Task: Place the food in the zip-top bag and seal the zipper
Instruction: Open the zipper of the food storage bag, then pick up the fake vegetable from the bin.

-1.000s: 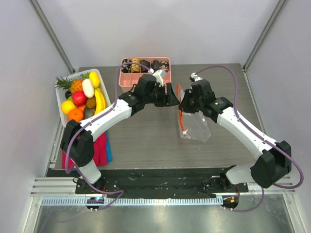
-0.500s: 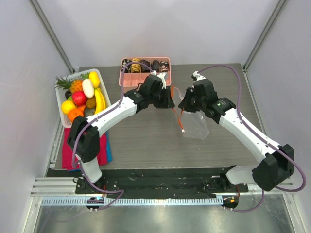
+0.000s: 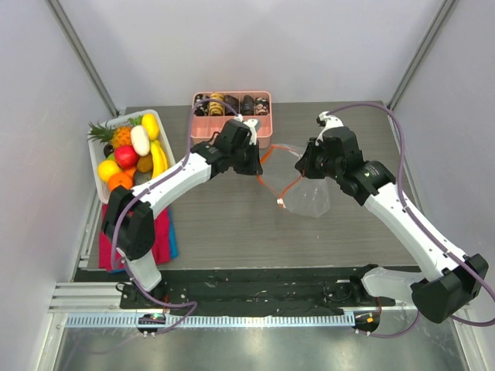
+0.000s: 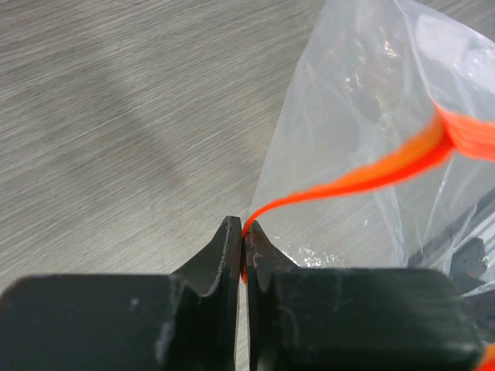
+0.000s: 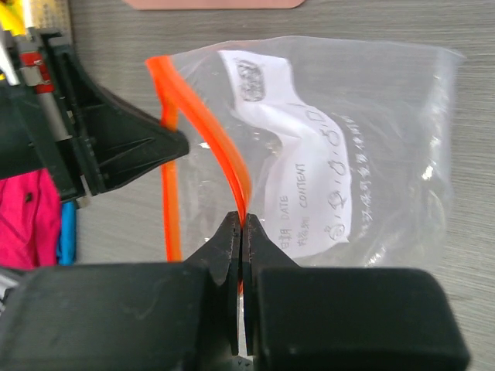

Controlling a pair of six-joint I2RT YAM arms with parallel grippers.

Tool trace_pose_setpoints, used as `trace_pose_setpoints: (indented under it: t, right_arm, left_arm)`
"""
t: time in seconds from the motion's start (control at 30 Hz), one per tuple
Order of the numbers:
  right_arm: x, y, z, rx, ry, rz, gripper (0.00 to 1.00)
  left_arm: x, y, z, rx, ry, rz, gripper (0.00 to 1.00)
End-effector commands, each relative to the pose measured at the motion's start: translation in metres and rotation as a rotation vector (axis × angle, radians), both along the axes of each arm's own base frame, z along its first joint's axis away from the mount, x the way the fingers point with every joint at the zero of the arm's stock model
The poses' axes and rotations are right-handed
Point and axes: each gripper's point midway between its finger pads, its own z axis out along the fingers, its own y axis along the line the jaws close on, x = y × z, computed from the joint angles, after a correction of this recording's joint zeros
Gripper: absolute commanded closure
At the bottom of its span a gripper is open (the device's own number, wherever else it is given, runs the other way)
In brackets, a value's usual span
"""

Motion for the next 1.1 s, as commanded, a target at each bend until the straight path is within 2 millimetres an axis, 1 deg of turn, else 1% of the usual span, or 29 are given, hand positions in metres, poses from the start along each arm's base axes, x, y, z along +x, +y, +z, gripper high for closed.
trace_pose_setpoints:
  t: [0.0, 0.03, 0.07, 0.1, 0.13, 0.17, 0.2, 0.23, 0.27, 0.3, 0.33, 0.4, 0.47, 0.5, 0.53, 0.57, 0.6, 0.67, 0.7, 0.77, 0.8, 0.83, 0.87, 0.9, 0.93, 0.97, 1.0, 1.03, 1.07]
  right_arm:
    - [-0.002, 0.018, 0.039, 0.077, -0.076, 0.101, 0.99]
    - [-0.003, 0.015, 0.042, 0.055, -0.082, 0.107, 0.99]
    - [-0.003, 0.011, 0.053, 0.038, -0.110, 0.102, 0.99]
    - [-0.005, 0.003, 0.050, -0.014, -0.104, 0.106, 0.99]
    - [-0.008, -0.001, 0.052, -0.032, -0.104, 0.107, 0.99]
    - [-0.010, -0.004, 0.055, -0.044, -0.105, 0.111, 0.99]
    - [-0.016, -0.009, 0.048, -0.066, -0.073, 0.114, 0.99]
    - [-0.019, -0.011, 0.049, -0.069, -0.073, 0.114, 0.99]
    - [-0.023, -0.014, 0.042, -0.076, -0.055, 0.112, 0.99]
    - [-0.025, -0.015, 0.039, -0.080, -0.054, 0.116, 0.99]
    - [-0.027, -0.016, 0.035, -0.084, -0.047, 0.117, 0.99]
    - [-0.031, -0.016, 0.025, -0.088, -0.029, 0.122, 0.99]
    - [-0.031, -0.013, 0.016, -0.080, -0.004, 0.132, 0.99]
    - [-0.029, -0.009, 0.017, -0.066, -0.014, 0.138, 0.99]
    - [-0.027, -0.006, 0.017, -0.045, -0.009, 0.134, 0.99]
    - [-0.024, -0.003, 0.011, -0.041, 0.005, 0.133, 0.99]
    - [-0.019, 0.001, 0.011, -0.026, -0.004, 0.130, 0.99]
    - [-0.015, 0.005, 0.005, -0.001, 0.015, 0.115, 0.99]
    - [-0.011, 0.011, 0.003, 0.017, 0.014, 0.125, 0.99]
    - [-0.008, 0.015, -0.004, 0.040, 0.030, 0.114, 0.99]
    - [-0.003, 0.018, -0.006, 0.049, 0.032, 0.110, 0.99]
    - [-0.001, 0.021, -0.007, 0.055, 0.037, 0.111, 0.99]
    - [0.002, 0.022, -0.007, 0.069, 0.039, 0.100, 0.99]
    - [0.005, 0.024, -0.005, 0.076, 0.031, 0.095, 0.99]
    - [0.007, 0.025, -0.007, 0.081, 0.037, 0.088, 0.99]
    - [0.009, 0.026, -0.009, 0.084, 0.043, 0.087, 0.99]
    - [0.009, 0.027, -0.010, 0.094, 0.052, 0.078, 0.99]
    - [0.010, 0.028, -0.013, 0.095, 0.063, 0.076, 0.99]
    - [0.010, 0.029, -0.015, 0.099, 0.069, 0.069, 0.99]
  left_arm:
    - [0.004, -0.006, 0.035, -0.050, -0.089, -0.028, 0.97]
    - [0.008, 0.000, 0.033, -0.024, -0.095, -0.017, 1.00]
    - [0.012, 0.008, 0.027, 0.001, -0.086, -0.004, 1.00]
    - [0.013, 0.019, 0.021, 0.032, -0.063, 0.017, 1.00]
    - [0.021, 0.036, 0.015, 0.061, -0.052, 0.051, 1.00]
    - [0.022, 0.044, 0.011, 0.077, -0.048, 0.060, 1.00]
    - [0.023, 0.051, 0.008, 0.090, -0.041, 0.065, 1.00]
    - [0.022, 0.059, 0.002, 0.100, -0.032, 0.068, 1.00]
    - [0.021, 0.059, 0.002, 0.100, -0.042, 0.041, 1.00]
    - [0.016, 0.057, 0.010, 0.083, -0.062, 0.003, 1.00]
    - [0.010, 0.054, 0.009, 0.070, -0.063, -0.032, 1.00]
    - [0.005, 0.053, 0.013, 0.069, -0.088, -0.076, 1.00]
    - [0.000, 0.053, 0.012, 0.073, -0.078, -0.099, 1.00]
    - [-0.002, 0.051, 0.013, 0.070, -0.077, -0.123, 0.98]
    - [-0.007, 0.047, 0.016, 0.051, -0.073, -0.157, 0.94]
    - [-0.015, 0.040, 0.022, 0.009, -0.062, -0.205, 0.89]
    - [-0.019, 0.035, 0.027, -0.019, -0.063, -0.236, 0.77]
    - [-0.029, 0.027, 0.046, -0.088, -0.084, -0.291, 0.64]
    - [-0.031, 0.027, 0.052, -0.100, -0.098, -0.300, 0.46]
    - [-0.036, 0.031, 0.072, -0.137, -0.136, -0.311, 0.32]
    - [-0.034, 0.038, 0.077, -0.149, -0.150, -0.300, 0.23]
    - [-0.032, 0.044, 0.083, -0.164, -0.156, -0.285, 0.19]
    - [-0.033, 0.051, 0.097, -0.180, -0.185, -0.265, 0.15]
    - [-0.036, 0.058, 0.100, -0.196, -0.175, -0.256, 0.04]
    - [-0.027, 0.075, 0.107, -0.212, -0.185, -0.210, 0.00]
    - [-0.029, 0.086, 0.118, -0.227, -0.203, -0.195, 0.00]
    - [-0.030, 0.097, 0.122, -0.245, -0.196, -0.180, 0.00]
    - [-0.021, 0.119, 0.126, -0.255, -0.193, -0.104, 0.00]
    - [-0.021, 0.135, 0.133, -0.261, -0.199, -0.056, 0.00]
